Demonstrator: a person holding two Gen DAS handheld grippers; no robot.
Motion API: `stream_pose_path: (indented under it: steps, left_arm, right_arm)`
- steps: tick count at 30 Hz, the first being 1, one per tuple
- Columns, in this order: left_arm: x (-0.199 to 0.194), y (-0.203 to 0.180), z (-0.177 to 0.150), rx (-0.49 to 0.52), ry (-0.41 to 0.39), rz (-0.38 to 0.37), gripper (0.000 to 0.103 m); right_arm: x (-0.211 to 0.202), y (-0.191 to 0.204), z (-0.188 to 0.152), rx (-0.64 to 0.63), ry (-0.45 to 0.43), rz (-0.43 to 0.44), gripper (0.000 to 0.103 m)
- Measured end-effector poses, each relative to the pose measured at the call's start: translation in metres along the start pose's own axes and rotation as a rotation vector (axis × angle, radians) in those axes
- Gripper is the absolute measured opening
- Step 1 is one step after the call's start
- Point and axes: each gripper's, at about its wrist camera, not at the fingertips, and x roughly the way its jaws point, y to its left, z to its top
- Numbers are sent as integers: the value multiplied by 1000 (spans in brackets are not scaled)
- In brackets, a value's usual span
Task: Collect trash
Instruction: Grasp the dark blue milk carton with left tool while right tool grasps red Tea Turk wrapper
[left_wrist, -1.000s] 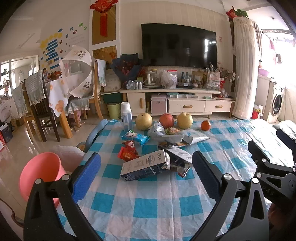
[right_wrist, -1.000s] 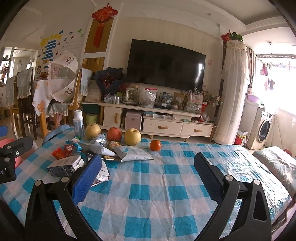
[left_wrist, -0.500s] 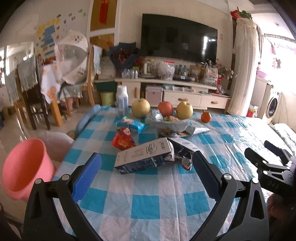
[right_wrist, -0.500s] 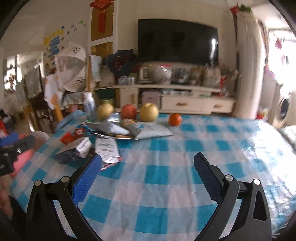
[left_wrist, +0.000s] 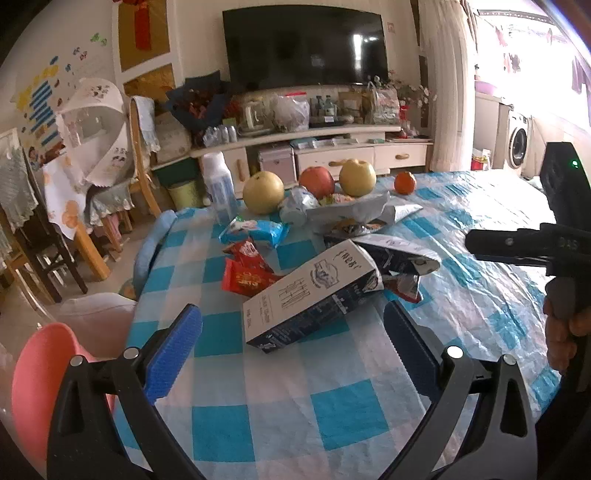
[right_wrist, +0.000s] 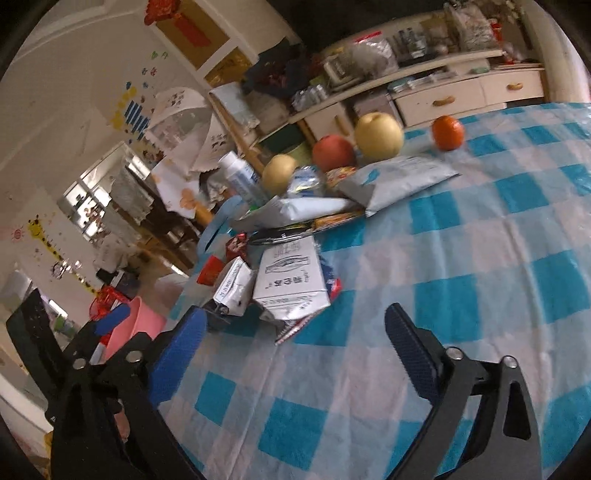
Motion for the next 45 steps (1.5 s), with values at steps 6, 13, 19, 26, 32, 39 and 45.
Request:
stream_pose_path:
  steps: [6, 13, 19, 26, 32, 39, 45]
  left_arm:
    - [29, -5, 6, 186, 58, -22, 99]
    - [53, -7, 24, 336, 94, -91, 99]
    - [87, -8, 35, 421, 201, -198, 99]
    - [115, -18, 32, 490, 310, -270, 99]
    - [124, -36, 18, 515, 347, -307, 99]
    - [110, -35, 10, 418, 327, -342, 95]
    - [97, -28, -4, 355, 323, -284, 67]
  right_arm:
    - [23, -2, -1, 18, 74, 6, 84]
    - [24, -18, 6, 69, 88, 19, 85]
    - [30, -19, 6, 69, 123, 51, 85]
    - [36, -6, 4, -17, 142, 21, 89]
    - [48, -8, -2, -32, 189, -12, 89]
    - [60, -6, -1, -26, 149, 3, 89]
    - [76, 2, 3, -89, 136, -30, 89]
